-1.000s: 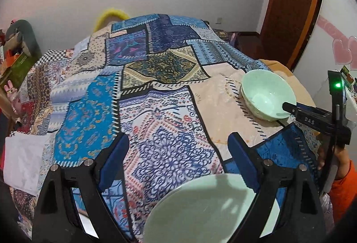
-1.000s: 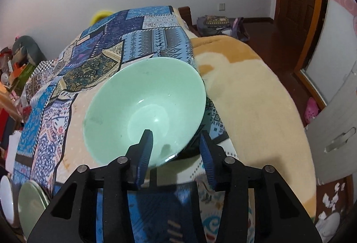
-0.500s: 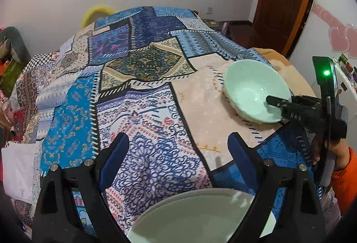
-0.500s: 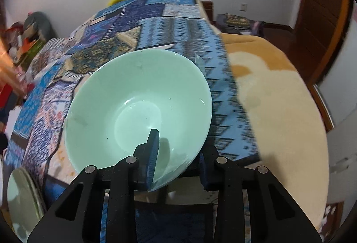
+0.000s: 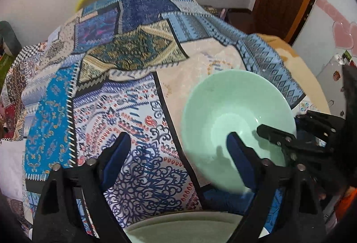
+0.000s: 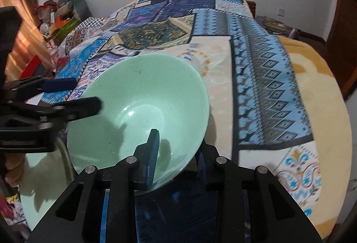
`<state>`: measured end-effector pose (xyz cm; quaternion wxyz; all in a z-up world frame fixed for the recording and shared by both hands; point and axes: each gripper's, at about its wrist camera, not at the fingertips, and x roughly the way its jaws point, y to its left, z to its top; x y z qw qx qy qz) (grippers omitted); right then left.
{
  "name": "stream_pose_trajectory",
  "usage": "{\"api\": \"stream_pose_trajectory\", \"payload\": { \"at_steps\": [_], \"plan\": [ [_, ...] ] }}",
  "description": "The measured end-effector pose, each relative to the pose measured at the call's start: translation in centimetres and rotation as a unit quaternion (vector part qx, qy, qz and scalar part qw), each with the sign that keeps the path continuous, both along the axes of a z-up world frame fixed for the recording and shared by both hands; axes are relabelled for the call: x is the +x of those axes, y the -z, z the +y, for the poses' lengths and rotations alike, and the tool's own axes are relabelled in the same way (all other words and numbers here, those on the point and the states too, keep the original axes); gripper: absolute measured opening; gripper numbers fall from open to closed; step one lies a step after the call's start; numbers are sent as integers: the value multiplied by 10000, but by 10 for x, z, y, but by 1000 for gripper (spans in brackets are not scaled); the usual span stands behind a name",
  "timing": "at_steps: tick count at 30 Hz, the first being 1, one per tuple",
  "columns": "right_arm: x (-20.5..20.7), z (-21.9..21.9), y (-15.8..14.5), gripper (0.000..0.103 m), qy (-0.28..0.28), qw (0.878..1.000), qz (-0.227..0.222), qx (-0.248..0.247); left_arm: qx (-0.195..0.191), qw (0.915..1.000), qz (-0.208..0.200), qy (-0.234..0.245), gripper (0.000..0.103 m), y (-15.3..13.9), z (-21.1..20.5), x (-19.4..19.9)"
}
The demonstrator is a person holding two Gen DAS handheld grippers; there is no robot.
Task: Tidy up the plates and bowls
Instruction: 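Grasp the green bowl rim with the left tool and lift it with both tools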
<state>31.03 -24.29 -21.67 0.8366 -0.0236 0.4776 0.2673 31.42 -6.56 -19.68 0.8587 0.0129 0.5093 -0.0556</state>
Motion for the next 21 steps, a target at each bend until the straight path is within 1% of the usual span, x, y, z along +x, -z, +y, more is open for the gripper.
{"api": "stream_pose_trajectory", "payload": {
  "at_steps": [1, 3, 4, 6, 11, 13, 15, 16, 19, 21],
  "plan": [
    [1, 0, 1, 28, 38, 10000, 52, 18, 1, 10000, 80, 19, 77, 4, -1, 2],
    [6, -3, 2, 28, 112, 9997, 177, 138, -50, 9996, 284, 42, 66, 13, -1, 4],
    [7, -4, 2, 28, 155, 9994, 216, 202, -91, 9993, 354, 42, 64, 17, 0, 5],
    [8, -4, 3, 28, 201, 9994, 214, 207, -165, 9987, 482, 21, 54, 23, 1, 7],
    [6, -3, 4, 27, 211, 9990, 256, 288, -450, 9955, 829, 1, 37, 38, 4, 11],
    [4, -1, 3, 27, 223, 9992, 193, 267, -466, 9958, 785, 51, 33, 39, 2, 11],
    [3, -2, 2, 26, 249, 9993, 173, 230, -456, 9960, 751, 160, 20, 38, -2, 9],
    [3, -2, 2, 25, 260, 9992, 178, 235, -444, 9961, 739, 207, 17, 38, -5, 8],
    [0, -7, 1, 23, 335, 9986, 225, 348, -289, 9974, 621, 238, 17, 35, -11, 6],
    [-2, -9, -2, 23, 374, 9983, 215, 387, -313, 9976, 576, 230, 17, 34, -11, 3]
  ]
}}
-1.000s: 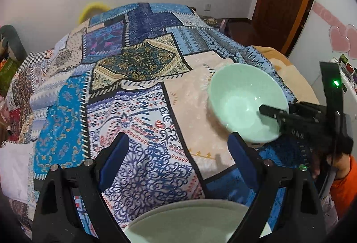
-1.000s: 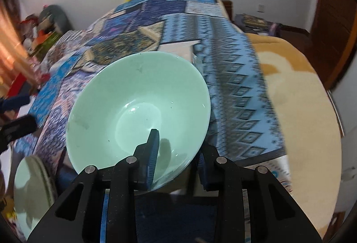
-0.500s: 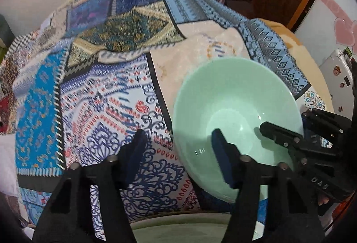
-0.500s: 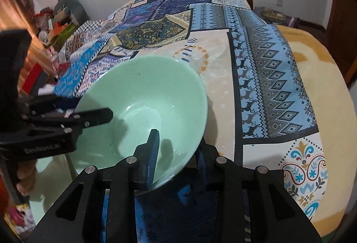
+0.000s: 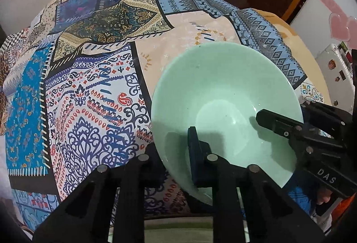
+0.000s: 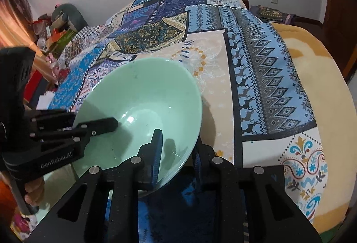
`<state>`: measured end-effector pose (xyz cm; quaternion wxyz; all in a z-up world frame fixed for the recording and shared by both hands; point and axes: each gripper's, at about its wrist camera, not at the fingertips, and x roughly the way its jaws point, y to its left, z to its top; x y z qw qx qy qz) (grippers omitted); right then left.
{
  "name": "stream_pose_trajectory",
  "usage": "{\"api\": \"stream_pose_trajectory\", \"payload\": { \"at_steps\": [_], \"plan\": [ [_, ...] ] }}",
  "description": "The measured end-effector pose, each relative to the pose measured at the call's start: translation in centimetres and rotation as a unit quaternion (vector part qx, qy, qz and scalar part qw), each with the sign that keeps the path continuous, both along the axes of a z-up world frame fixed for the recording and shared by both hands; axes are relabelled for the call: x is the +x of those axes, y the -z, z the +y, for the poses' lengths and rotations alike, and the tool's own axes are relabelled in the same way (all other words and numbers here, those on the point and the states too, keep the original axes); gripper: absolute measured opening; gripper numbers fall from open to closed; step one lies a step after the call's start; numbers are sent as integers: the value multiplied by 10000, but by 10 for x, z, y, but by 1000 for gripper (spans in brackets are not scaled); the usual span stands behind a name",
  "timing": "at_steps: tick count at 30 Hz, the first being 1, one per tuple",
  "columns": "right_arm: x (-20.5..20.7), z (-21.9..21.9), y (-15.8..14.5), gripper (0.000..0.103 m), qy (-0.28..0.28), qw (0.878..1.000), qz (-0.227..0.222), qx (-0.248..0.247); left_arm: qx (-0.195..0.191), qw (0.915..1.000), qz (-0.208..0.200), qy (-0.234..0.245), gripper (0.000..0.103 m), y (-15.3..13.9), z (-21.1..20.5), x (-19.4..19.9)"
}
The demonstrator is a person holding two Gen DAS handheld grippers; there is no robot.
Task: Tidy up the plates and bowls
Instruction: 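Grasp the green bowl rim with the left tool and lift it with both tools, then carry the green bowl with both tools over the nested white bowl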
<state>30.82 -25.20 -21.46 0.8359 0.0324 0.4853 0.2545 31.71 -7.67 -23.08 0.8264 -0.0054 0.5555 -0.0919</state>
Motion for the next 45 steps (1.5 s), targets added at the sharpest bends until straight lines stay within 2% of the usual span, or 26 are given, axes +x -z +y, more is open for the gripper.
{"api": "stream_pose_trajectory", "payload": {
  "at_steps": [6, 19, 27, 45],
  "plan": [
    [-13, -1, -15, 23, 31, 9999, -127, 45, -99, 9999, -41, -83, 17, -9, 1, -14],
    [-46, 6, -55, 23, 34, 9985, -547, 71, -143, 9985, -520, -90, 17, -59, 2, -53],
    [-68, 21, -66, 23, -98, 9977, -665, 75, -290, 9970, -686, -204, 17, -79, 15, -83],
    [-124, 93, -75, 23, -706, 9932, -870, 304, -462, 9903, -1047, -788, 17, -101, 92, -175]
  ]
}}
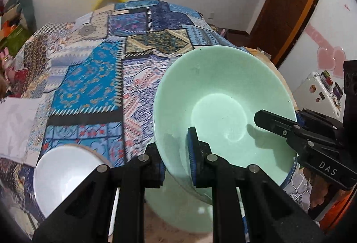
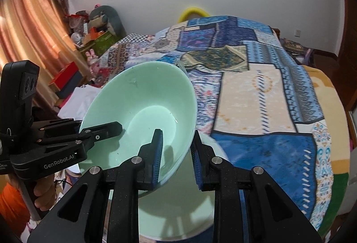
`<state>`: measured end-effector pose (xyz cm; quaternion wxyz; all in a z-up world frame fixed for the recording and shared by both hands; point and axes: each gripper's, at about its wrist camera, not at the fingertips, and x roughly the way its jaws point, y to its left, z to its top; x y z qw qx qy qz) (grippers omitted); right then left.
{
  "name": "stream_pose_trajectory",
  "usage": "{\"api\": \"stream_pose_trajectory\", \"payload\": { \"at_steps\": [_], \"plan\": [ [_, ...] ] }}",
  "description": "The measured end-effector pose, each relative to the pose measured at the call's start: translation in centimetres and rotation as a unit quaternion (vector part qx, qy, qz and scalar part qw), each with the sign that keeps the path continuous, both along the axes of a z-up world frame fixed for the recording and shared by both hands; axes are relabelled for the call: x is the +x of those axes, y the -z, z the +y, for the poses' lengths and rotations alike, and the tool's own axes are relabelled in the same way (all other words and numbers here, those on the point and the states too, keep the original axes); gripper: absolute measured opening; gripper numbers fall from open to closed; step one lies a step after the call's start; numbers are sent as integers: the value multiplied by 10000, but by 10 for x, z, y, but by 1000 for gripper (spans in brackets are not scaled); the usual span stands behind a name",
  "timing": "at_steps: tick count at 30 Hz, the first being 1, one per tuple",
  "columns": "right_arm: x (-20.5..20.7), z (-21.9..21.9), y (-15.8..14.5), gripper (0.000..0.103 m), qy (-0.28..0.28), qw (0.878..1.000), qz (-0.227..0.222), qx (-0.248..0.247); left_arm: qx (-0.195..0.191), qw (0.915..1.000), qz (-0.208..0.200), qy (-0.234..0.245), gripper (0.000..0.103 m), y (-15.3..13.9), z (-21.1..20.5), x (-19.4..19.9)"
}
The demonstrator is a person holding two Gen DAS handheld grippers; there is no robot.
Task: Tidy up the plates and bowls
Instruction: 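Carry the green bowl with both tools over the nested white bowl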
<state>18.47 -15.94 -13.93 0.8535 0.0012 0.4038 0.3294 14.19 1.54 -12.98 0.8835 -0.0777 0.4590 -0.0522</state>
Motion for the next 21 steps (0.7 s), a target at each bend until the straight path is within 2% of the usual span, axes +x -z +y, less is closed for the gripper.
{"api": "stream_pose_trajectory", "payload": {
  "at_steps": [10, 21],
  "plan": [
    [-25, 46, 1, 23, -358, 9993, -1, 92, -90, 9989, -134, -432, 17, -4, 54, -46],
    [-40, 92, 10, 23, -700, 9974, 110, 154, -26, 9960, -267, -854, 17, -4, 101, -83]
  ]
}}
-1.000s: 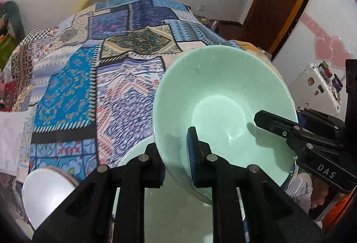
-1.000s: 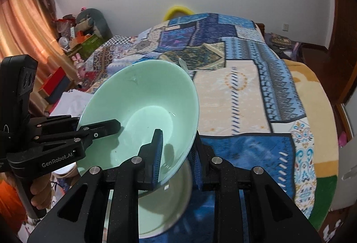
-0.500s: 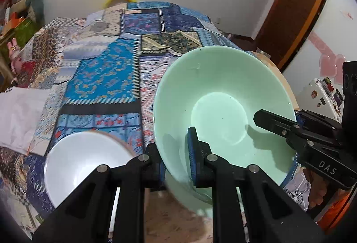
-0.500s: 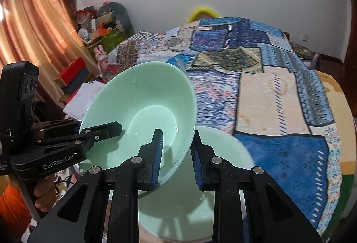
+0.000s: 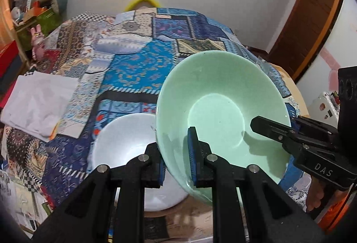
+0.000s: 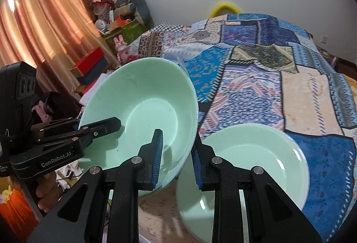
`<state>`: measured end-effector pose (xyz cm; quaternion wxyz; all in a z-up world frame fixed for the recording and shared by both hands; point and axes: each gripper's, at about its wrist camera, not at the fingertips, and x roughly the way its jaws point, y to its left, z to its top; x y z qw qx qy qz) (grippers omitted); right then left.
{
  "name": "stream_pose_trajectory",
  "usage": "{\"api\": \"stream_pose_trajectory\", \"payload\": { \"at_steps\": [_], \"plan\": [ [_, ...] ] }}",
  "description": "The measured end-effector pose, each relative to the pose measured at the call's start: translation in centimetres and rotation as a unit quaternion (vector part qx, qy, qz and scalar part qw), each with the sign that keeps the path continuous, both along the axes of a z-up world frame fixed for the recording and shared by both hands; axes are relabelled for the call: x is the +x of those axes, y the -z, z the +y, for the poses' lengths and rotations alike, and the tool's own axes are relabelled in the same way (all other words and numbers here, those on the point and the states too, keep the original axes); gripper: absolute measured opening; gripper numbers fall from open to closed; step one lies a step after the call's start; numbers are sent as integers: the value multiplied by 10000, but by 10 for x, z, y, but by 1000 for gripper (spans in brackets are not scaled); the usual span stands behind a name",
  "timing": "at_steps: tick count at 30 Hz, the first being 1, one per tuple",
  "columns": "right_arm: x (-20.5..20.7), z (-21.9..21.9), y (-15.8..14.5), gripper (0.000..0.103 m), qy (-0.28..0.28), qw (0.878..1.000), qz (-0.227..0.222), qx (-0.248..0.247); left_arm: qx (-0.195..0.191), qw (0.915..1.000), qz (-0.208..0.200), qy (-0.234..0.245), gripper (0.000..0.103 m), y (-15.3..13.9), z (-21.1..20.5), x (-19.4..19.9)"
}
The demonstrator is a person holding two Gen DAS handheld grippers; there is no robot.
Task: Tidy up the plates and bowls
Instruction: 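Carry the green bowl with both tools over the nested white bowl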
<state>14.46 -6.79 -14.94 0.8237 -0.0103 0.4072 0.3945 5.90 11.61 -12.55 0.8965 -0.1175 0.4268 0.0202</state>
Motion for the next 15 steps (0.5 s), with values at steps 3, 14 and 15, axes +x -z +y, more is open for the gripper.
{"api": "stream_pose_trajectory", "payload": {
  "at_steps": [3, 14, 15],
  "plan": [
    [-3, 10, 4, 23, -61, 10000, 72, 14, -29, 10000, 11, -87, 17, 3, 12, -7],
    [-12, 39, 25, 23, -214, 9991, 364, -48, -218, 9990, 180, -360, 17, 29, 47, -20],
    [-13, 41, 27, 23, -218, 9990, 378, -53, -242, 9988, 200, -386, 17, 32, 51, -21]
  ]
}}
